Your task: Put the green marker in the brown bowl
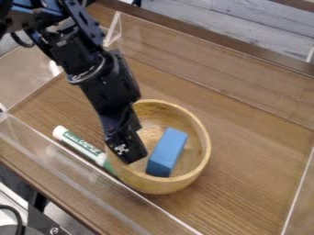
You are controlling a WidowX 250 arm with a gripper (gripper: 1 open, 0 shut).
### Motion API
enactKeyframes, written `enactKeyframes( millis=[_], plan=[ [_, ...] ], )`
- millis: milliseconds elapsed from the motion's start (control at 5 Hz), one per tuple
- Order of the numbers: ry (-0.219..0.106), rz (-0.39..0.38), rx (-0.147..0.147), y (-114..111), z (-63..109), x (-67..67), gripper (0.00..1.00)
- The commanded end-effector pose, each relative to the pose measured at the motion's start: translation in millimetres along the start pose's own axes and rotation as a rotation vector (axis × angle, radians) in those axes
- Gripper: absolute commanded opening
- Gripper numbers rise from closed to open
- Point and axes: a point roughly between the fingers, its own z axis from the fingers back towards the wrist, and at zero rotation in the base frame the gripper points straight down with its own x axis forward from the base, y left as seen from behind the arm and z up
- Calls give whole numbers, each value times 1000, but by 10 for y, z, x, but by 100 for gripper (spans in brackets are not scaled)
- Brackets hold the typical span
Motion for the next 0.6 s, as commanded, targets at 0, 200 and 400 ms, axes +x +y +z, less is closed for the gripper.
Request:
enactKeyframes(
  millis=[0,200,400],
  plan=[
    [-13,-24,27,109,45,26,100],
    [-9,-34,22,136,22,1,100],
    [-6,-44,17,165,4,-27,100]
  ],
)
